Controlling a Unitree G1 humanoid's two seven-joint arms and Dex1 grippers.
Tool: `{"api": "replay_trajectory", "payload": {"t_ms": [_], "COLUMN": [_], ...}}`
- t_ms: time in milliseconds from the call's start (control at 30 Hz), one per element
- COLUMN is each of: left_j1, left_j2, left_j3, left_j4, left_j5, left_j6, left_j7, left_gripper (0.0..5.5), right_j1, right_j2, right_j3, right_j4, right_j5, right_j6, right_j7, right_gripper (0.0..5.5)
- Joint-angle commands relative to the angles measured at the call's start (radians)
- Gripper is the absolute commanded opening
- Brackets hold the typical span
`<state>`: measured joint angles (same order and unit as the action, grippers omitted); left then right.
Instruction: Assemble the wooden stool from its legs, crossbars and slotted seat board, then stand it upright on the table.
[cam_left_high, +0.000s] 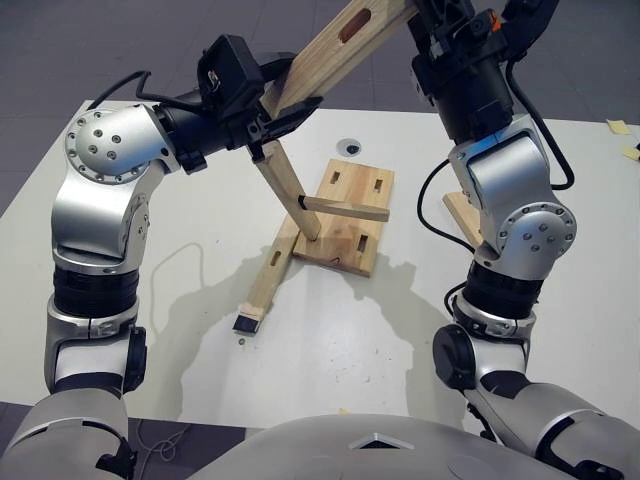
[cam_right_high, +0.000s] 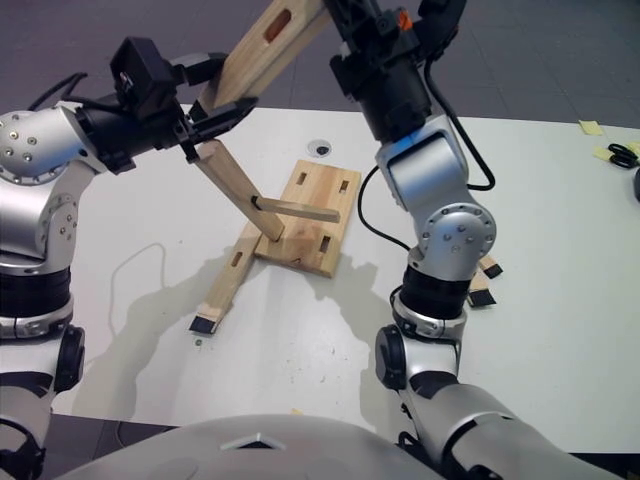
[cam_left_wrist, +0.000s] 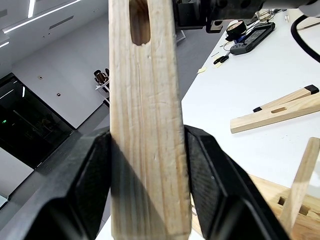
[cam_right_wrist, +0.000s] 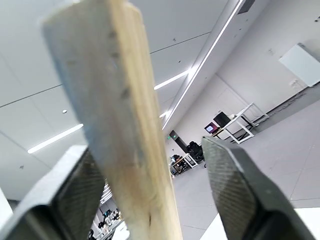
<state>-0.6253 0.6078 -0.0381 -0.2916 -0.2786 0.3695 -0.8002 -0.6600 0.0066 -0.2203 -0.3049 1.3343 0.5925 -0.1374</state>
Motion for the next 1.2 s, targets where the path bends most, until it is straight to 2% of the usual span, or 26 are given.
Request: {"api": "replay_trajectory", "payload": {"t_ms": [33,333,600,633,767,833,933,1000,1067,1200], "left_j1": [0.009,0.028,0.023,0.020,-0.009,-0.044,-0.140,-0.173,-0.161,-0.064], "left_j2": [-0.002,0.003,0.010,0.011,-0.027,-0.073,-0.126,-0.079,0.019,0.250], "left_j3": [-0.005,-0.018,-0.018,-0.018,0.040,0.113,0.270,0.337,0.345,0.183], "left_j4": [-0.018,-0.019,-0.021,-0.019,-0.024,-0.041,-0.044,-0.022,0.015,0.139], "left_j5": [-0.010,0.006,0.007,0.007,-0.098,-0.251,-0.593,-0.733,-0.757,-0.568], "left_j6": [0.016,0.009,0.014,0.017,0.114,0.225,0.405,0.479,0.528,0.466], "left_j7": [0.000,-0.003,-0.006,-0.006,0.018,0.052,0.138,0.132,0.049,-0.245], "left_gripper": [2.08,2.07,2.07,2.43,3.02,3.35,3.83,4.14,4.46,5.14], "right_j1": [-0.013,0.014,0.040,0.044,0.062,0.072,0.090,0.102,0.117,0.144], "right_j2": [0.011,-0.007,-0.026,-0.026,-0.031,-0.033,-0.040,-0.054,-0.089,-0.210], "right_j3": [0.006,0.035,0.053,0.054,0.052,0.044,0.021,-0.004,-0.048,-0.167], "right_j4": [-0.014,-0.026,-0.030,-0.031,-0.037,-0.041,-0.049,-0.055,-0.056,-0.017], "right_j5": [0.017,-0.022,-0.107,-0.114,-0.140,-0.147,-0.152,-0.151,-0.152,-0.153], "right_j6": [-0.010,-0.011,-0.024,-0.025,-0.033,-0.038,-0.049,-0.056,-0.062,-0.061], "right_j7": [-0.042,-0.026,0.014,0.016,0.026,0.027,0.019,0.011,0.008,0.018], "right_gripper": [2.44,1.14,1.04,1.04,1.04,1.04,1.04,1.04,1.04,1.04]}}
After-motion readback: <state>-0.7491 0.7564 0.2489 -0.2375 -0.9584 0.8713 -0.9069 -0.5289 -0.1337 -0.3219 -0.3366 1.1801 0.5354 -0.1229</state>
